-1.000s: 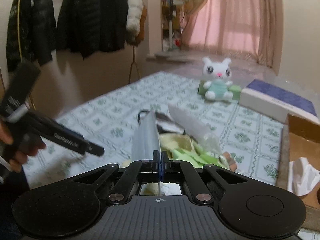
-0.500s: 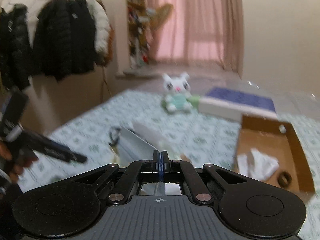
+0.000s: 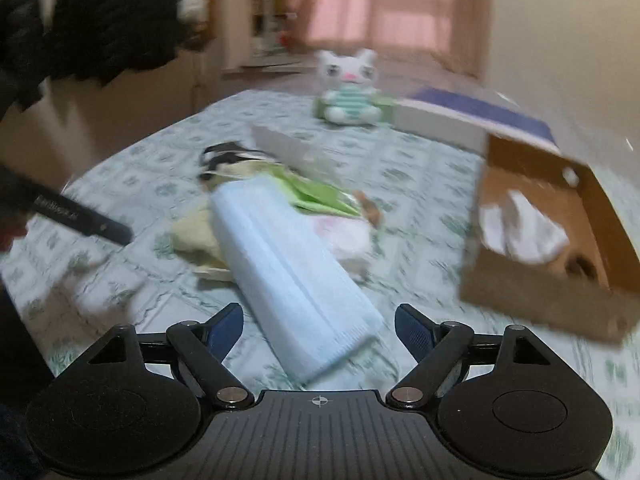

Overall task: Organize soft objects
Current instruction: 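Grasp the white-pink pad with the left tool while right holds the mask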

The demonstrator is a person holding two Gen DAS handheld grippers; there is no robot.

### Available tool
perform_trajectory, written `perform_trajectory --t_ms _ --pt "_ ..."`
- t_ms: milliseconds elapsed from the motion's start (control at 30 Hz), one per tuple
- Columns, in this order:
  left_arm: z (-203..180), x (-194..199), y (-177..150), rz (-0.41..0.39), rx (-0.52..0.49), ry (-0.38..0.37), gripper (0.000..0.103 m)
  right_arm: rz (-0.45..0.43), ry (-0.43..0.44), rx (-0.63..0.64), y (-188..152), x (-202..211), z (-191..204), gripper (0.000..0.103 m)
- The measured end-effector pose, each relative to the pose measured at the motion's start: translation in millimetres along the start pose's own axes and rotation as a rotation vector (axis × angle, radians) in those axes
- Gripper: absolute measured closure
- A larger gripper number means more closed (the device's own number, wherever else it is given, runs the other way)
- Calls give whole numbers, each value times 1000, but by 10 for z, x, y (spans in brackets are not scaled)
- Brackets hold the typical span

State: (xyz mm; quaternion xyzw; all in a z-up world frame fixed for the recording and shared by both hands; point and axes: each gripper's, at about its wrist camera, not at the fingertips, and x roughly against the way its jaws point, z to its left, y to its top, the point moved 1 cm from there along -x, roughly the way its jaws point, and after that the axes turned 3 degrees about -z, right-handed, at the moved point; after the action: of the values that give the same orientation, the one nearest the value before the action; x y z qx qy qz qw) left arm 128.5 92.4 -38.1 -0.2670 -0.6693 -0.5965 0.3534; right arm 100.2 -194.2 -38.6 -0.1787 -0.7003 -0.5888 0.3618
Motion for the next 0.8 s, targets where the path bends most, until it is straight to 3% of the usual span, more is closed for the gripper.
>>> perform_trajectory --t_ms 133,300,367,400,433,500,800 --pt "48 -10 -12 4 8 17 34 12 20 156 25 -247 215 20" --pt "128 -22 -8 3 26 37 34 40 -14 311 -26 -619 390 22" --pt "153 -25 -14 6 31 42 34 47 -33 349 -59 -736 408 53" --pt "162 -25 -17 7 33 43 34 47 -26 362 -80 -780 405 80" --pt "169 -23 -19 6 33 44 34 63 -14 373 -89 -811 403 94" --pt "182 -17 -21 3 34 43 34 70 -5 374 -90 -810 406 99" --pt "72 -20 3 -11 17 10 34 -143 78 243 51 -143 200 101"
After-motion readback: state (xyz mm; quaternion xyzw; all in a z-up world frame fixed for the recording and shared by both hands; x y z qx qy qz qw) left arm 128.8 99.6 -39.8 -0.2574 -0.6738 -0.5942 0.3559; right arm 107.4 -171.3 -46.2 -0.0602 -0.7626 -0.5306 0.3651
